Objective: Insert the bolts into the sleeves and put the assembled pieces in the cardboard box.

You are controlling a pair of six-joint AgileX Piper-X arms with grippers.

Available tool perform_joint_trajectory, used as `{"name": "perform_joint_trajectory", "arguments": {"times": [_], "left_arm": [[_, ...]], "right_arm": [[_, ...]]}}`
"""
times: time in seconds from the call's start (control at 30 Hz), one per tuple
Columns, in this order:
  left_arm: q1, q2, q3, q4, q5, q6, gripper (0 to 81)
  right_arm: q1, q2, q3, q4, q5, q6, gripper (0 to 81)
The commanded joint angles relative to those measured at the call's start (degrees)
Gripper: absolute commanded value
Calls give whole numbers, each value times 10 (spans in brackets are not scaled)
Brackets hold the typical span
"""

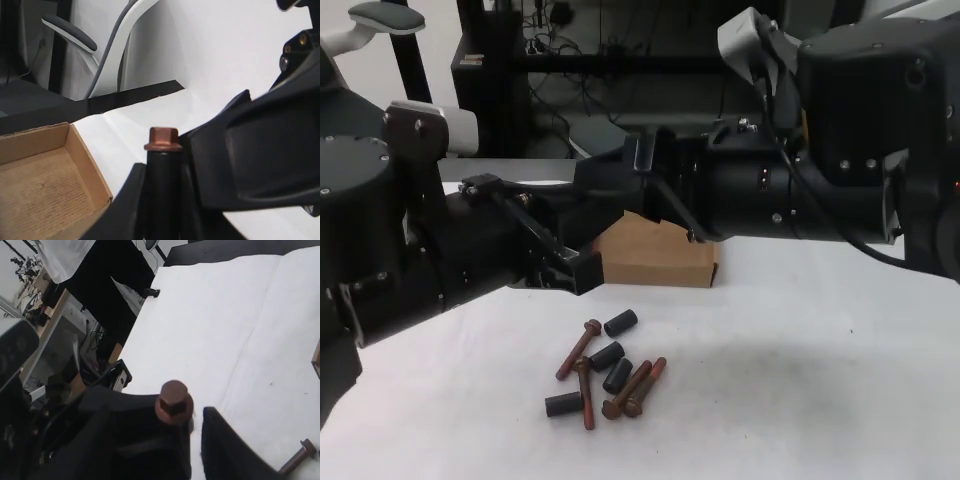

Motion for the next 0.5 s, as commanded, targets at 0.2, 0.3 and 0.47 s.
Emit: {"name": "perform_joint_trajectory", "arguments": {"times": [0.2, 0.3, 0.47], "left_arm": [[1, -3, -9, -36, -4, 0, 17], [1, -3, -9, -16, -4, 8, 17], [1, -3, -9, 57, -3, 47, 17]], "right_arm": [[-6, -4, -29, 34, 7, -18, 554], [-17, -4, -33, 58, 7, -25, 554], [-35, -10, -35, 67, 5, -31, 554]]}}
